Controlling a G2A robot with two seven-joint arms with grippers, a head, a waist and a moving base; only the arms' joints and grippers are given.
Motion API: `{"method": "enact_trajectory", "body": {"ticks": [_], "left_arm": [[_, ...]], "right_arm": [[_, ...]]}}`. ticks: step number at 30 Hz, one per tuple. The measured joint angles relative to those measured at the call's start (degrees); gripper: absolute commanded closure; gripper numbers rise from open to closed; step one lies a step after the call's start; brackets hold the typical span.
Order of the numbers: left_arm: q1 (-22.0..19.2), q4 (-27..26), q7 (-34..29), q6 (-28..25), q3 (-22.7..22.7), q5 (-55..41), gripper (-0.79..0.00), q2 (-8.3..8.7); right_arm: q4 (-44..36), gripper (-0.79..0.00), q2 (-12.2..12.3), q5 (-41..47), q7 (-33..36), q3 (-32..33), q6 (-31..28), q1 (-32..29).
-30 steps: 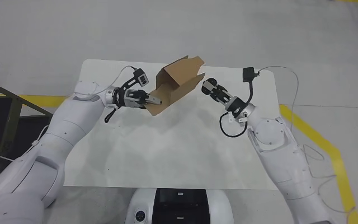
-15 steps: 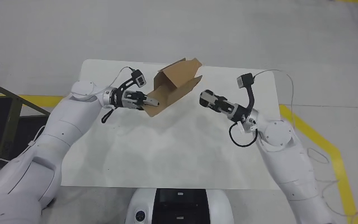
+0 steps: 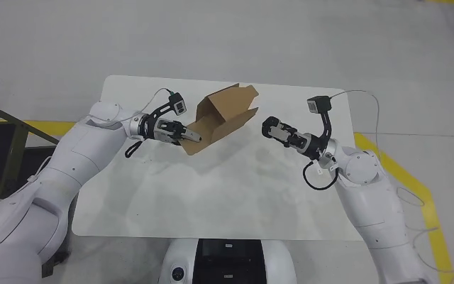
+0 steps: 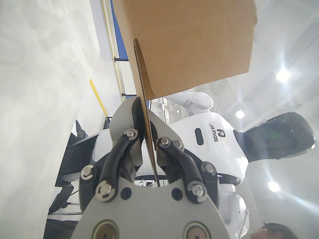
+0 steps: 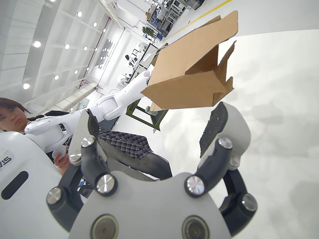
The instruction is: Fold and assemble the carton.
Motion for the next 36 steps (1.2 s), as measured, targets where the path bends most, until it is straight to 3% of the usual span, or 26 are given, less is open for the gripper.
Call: {"method": "enact_trajectory", "body": {"ticks": [7,10,32,36], "left_arm": [[0.0,0.0,0.0,-0.01,0.0,0.01,0.0,0.0],[0.0,0.0,0.0,-0.01,0.0,0.01,0.0,0.0],[0.01,-0.01,0.0,0.0,0.0,0.01,0.0,0.0],[0.56,-2.58,0.48,1.65,-0.44,2.73,0.0,0.17]], "right_arm": [[0.0,-0.785,0.0,-0.01,0.0,0.0,0.0,0.0],[0.0,-0.751,0.0,-0.01,0.0,0.0,0.0,0.0],[-0.64,-0.785,-0.01,-0.16,-0.8,-0.26,1.16,-0.52],[-0.57,-0.785,0.18,1.05,-0.14,-0.01,2.92,-0.55]]}}
